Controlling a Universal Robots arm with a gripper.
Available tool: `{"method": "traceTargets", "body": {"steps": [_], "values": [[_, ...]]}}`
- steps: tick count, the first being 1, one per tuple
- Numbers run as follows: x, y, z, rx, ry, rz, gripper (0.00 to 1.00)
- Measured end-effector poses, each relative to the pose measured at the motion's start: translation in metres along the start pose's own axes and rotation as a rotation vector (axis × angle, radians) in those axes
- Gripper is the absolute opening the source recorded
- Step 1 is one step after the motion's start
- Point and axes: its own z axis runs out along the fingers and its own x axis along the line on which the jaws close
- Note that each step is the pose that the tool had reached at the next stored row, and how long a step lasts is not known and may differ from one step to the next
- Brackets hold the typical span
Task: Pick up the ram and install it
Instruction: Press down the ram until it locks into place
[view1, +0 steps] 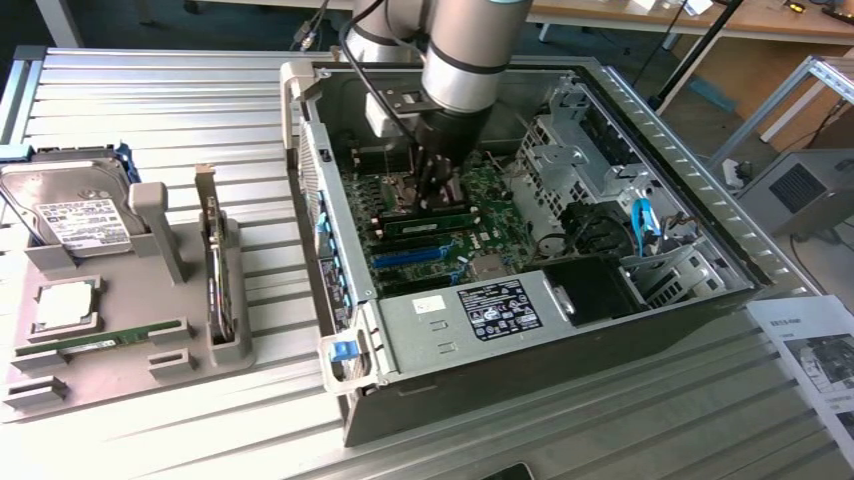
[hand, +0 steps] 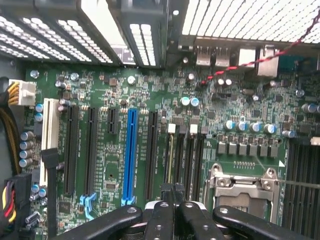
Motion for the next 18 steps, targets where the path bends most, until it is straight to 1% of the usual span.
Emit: {"method": "traceTargets", "body": {"steps": [6,8,12,16,18], "values": [[-0.001,0.0096,-0.0003,0.0049,0.0003,0.0,0.11],[-0.001,0.0143,-0.0004,0.0077,0.0005,0.0,0.11],[-0.001,0.0207,-0.0007,0.0117,0.0008,0.0,0.11],[-0.002,0.0254,-0.0009,0.0149,0.001,0.0,0.11],[-0.002,0.0255,-0.0009,0.0152,0.001,0.0,0.11]]}}
